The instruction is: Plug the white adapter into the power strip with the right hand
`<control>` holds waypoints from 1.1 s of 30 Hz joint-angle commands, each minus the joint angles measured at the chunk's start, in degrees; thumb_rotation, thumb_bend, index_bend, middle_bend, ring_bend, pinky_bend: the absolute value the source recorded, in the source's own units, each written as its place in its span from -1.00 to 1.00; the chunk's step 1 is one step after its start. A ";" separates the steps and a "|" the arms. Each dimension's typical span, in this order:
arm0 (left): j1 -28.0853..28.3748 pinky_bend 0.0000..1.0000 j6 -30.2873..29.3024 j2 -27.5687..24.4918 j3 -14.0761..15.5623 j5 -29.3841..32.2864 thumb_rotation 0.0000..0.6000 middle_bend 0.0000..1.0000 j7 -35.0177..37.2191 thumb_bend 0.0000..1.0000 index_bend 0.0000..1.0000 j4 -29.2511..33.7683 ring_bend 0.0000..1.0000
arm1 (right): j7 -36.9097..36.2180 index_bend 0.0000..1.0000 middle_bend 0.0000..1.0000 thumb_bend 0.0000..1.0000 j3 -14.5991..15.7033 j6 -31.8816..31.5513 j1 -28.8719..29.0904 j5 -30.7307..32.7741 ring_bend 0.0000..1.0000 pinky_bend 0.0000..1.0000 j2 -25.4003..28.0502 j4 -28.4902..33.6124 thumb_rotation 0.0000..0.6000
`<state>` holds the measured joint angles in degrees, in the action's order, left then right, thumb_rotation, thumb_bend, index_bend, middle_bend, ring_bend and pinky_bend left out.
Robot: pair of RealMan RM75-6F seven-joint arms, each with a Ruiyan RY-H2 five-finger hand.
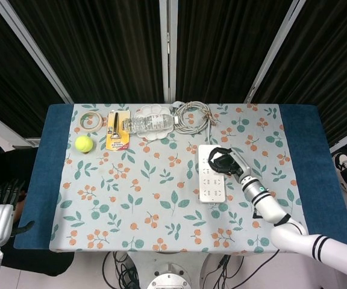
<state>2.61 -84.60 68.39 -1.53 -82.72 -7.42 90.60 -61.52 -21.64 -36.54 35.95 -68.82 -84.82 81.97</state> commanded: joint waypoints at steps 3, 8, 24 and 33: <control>0.17 -1.00 0.22 0.06 -0.07 -0.02 1.00 -1.00 0.12 -0.79 -0.95 -0.18 -1.00 | -1.59 1.00 0.91 0.43 0.50 0.31 0.13 -1.58 1.00 1.00 -1.41 -1.60 1.00; 0.32 -1.00 0.35 0.06 -0.15 -0.05 1.00 -1.00 0.14 -0.80 -0.95 -0.23 -1.00 | -2.95 1.00 0.91 0.43 0.61 0.51 0.59 -2.91 1.00 1.00 -1.83 -2.01 1.00; 0.09 -1.00 0.36 0.47 -0.05 0.29 1.00 -1.00 0.78 -0.80 -0.95 -0.88 -1.00 | -2.09 1.00 0.91 0.43 1.64 0.99 2.17 -3.10 1.00 1.00 -4.30 -4.54 1.00; -0.10 -1.00 0.22 0.61 0.02 0.34 1.00 -1.00 1.05 -0.79 -0.95 -1.09 -1.00 | 0.42 1.00 0.91 0.43 1.62 0.98 3.23 -2.16 1.00 1.00 -5.31 -4.33 1.00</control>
<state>2.51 -84.37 69.00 -1.51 -82.39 -6.37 89.52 -61.21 -20.04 -35.50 39.14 -71.07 -90.06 77.53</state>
